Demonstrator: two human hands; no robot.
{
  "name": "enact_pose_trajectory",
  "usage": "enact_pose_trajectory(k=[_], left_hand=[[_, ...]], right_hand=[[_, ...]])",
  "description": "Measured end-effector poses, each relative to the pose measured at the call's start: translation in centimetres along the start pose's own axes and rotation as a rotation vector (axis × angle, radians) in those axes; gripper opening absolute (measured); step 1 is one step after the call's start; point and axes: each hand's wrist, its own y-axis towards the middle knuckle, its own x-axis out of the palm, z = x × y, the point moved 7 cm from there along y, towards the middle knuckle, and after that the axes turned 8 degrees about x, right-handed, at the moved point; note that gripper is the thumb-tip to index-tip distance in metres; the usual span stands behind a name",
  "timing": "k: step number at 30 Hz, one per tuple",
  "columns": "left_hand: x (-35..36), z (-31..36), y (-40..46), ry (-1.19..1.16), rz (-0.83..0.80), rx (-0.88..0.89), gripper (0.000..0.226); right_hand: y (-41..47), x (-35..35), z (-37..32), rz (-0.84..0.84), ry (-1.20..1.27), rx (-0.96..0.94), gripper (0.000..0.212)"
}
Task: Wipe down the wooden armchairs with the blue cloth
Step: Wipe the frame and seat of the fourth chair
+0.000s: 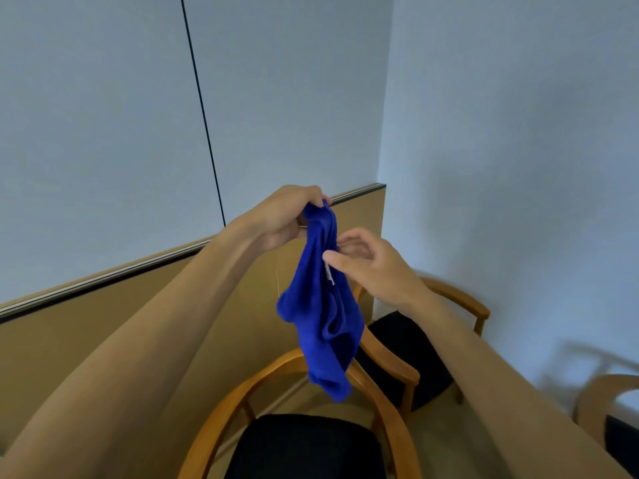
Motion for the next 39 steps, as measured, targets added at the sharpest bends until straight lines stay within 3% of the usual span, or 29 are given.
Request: enact_pose_trajectory(k=[2, 5, 11, 20, 24, 27, 30, 35, 39], left_hand=[[0.5, 0.6, -0.3, 0.021, -0.064, 0.024, 0.026], [0.3, 1.3, -0.9, 0.046, -0.147, 0.042, 0.038], [-0.4, 2.2, -2.1, 0.068, -0.271, 0.088, 0.054], [-0.1, 3.7, -2.4, 0.24, -0.082, 0.223, 0.012], [-0.4, 4.0, -2.4, 0.299, -0.079, 0.235, 0.007], [-0.5, 3.9, -2.3, 0.365, -0.093, 0.249, 0.008], [-0.2, 3.3, -2.1, 0.445, -0.12, 0.264, 0.007], [-0.2, 2.7, -2.4, 0.314, -0.233, 0.253, 0.014], [0.3, 1.4, -2.7, 0.307, -0.314, 0.246, 0.01]], right_hand=[[0.5, 0.0, -0.4, 0.071, -0.014, -0.001, 0.039], [1.1, -0.5, -1.0, 0.102, -0.069, -0.018, 0.008], [0.9, -1.1, -2.6, 0.089, -0.088, -0.128, 0.016], [1.1, 0.2, -3.1, -0.028, 0.179, -0.104, 0.018], [1.1, 0.6, -2.8, -0.137, 0.561, 0.015, 0.024], [0.7, 1.3, -2.8, -0.237, 0.785, 0.189, 0.042], [0.9, 1.1, -2.2, -0.155, 0.78, 0.27, 0.028], [1.6, -0.3, -2.1, -0.072, 0.757, 0.309, 0.015], [1.8, -1.1, -3.9, -0.041, 0.523, 0.145, 0.024]])
